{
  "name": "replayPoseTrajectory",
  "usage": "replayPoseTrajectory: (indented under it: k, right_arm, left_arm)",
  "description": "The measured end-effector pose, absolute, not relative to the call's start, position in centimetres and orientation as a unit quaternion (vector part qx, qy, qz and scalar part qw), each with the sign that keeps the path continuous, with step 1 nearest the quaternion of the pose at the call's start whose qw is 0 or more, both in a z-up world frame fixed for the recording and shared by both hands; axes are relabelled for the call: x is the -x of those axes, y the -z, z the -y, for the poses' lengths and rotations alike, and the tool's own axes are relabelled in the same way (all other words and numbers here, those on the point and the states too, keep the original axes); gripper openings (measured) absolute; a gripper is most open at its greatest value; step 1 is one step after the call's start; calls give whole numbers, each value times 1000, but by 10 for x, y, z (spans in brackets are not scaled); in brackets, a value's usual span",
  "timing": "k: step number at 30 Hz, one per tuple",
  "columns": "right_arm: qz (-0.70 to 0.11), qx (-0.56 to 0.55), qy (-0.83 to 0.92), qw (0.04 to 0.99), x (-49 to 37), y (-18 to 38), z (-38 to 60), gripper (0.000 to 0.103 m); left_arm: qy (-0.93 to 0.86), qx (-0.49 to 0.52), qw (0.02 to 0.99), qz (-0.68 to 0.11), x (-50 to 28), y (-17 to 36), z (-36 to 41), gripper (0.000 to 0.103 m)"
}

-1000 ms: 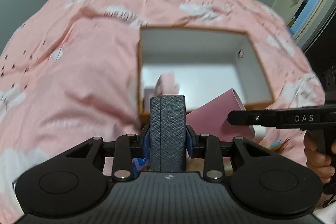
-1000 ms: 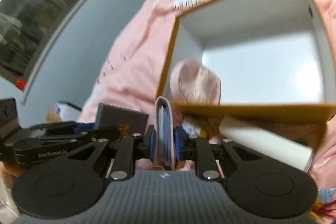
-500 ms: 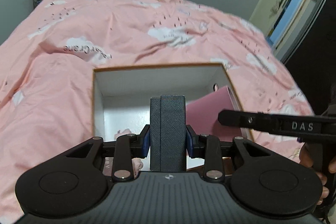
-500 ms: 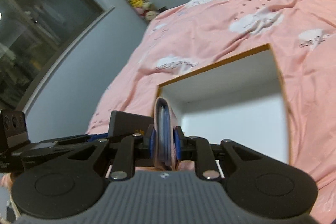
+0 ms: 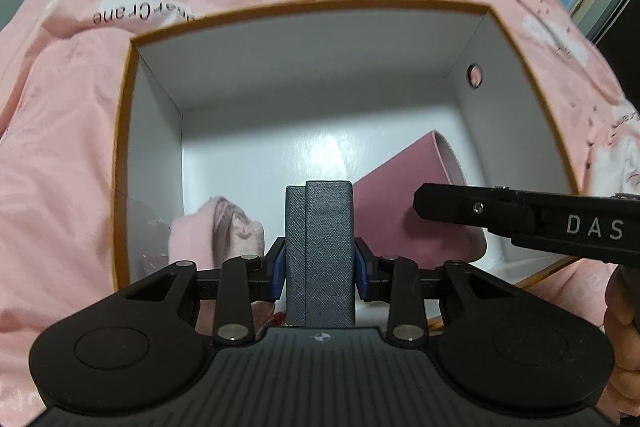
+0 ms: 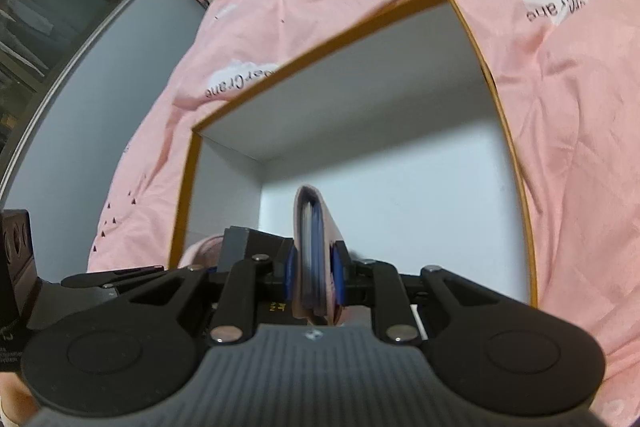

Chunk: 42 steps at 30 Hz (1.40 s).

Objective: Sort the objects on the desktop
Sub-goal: 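Carry the gray box and pink card case into the shoebox with both tools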

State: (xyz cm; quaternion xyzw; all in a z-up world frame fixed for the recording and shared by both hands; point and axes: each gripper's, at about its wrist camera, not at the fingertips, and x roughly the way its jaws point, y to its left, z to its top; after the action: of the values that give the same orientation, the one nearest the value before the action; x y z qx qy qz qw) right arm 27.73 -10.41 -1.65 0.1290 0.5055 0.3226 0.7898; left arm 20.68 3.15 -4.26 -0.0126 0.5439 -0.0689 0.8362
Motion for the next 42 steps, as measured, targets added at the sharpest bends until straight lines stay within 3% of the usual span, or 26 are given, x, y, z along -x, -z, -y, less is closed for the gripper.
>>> replayPoseTrajectory:
  k: [17, 21, 27, 42]
  right_arm:
    - [-536, -128, -325, 768, -281, 39, 95, 20]
    - [-537, -127, -328, 767, -280, 40, 93, 20]
    - [-535, -119, -329, 769, -278, 39, 89, 20]
    - [-539, -81, -321, 774, -269, 32, 62, 21]
  left_arm:
    - [49, -43, 817, -572, -213, 57, -15, 39]
    - [63, -39, 812, -579, -212, 55, -16, 49]
    - [70, -25, 815, -575, -207, 51, -21, 49]
    - [59, 41, 873, -482, -183, -7, -74, 49]
